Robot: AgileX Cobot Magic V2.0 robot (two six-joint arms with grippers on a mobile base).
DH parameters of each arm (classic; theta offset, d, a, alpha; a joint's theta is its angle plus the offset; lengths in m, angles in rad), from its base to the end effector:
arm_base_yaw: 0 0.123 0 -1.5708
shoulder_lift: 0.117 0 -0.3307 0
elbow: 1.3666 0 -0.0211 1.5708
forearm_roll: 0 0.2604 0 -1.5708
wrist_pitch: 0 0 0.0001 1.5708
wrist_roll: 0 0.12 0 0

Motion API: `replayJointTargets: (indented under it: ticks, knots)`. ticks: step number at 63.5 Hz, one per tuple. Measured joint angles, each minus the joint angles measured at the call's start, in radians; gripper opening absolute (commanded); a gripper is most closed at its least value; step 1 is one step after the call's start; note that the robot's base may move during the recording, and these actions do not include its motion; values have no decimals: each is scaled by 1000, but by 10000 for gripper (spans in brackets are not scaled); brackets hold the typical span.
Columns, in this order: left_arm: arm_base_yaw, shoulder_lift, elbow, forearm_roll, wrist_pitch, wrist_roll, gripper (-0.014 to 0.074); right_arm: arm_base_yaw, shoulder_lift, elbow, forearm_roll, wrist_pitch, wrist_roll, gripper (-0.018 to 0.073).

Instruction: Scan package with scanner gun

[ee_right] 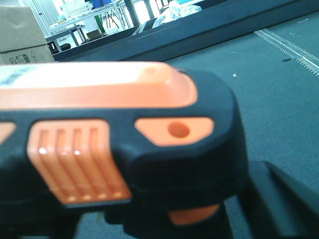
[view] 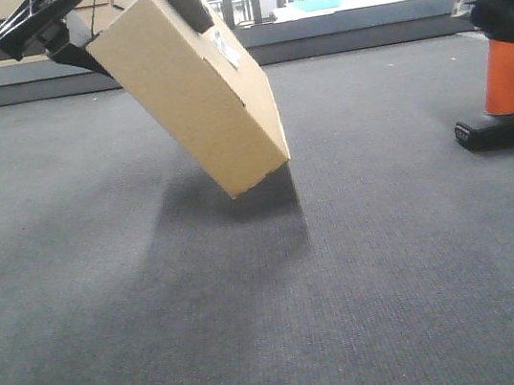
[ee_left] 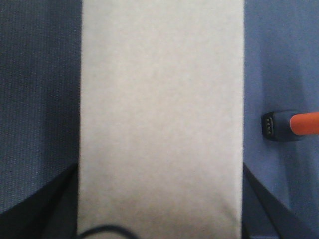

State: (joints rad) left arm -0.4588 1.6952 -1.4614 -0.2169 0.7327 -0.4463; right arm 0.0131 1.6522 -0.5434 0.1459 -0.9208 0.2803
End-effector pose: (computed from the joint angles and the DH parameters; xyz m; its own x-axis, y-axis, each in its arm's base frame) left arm 0.3657 -0.1999 0.3363 -0.8594 -0.2066 -0.4678 0.0370 0.8872 -0.4599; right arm 0.3378 -0.0095 0.2234 -0.0618 0.3575 -0.9319 0.1333 0.9282 0.3472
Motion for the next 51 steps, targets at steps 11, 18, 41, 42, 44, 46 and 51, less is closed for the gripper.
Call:
replayJointTargets:
  ticks: [11, 18, 41, 42, 44, 46, 51]
  knots:
    - [0, 0, 0, 0, 0, 0, -111, 0, 0, 0, 5, 7, -3, 76]
    - [0, 0, 0, 0, 0, 0, -111, 0, 0, 0, 5, 7, -3, -101]
    - [0, 0, 0, -2, 0, 0, -111, 0, -6, 0, 3, -5, -117, -162]
    - [0, 0, 0, -2, 0, 0, -111, 0, -10, 0, 3, 0, -136, -162]
    - [0, 0, 0, -4, 0, 0, -111, 0, -17, 0, 3, 7, -164, -162]
    - [0, 0, 0, -6, 0, 0, -111, 0, -31, 2, 3, 17, -193, -162]
    - [0, 0, 0, -6, 0, 0, -111, 0, -66, 2, 16, 25, -270, -162]
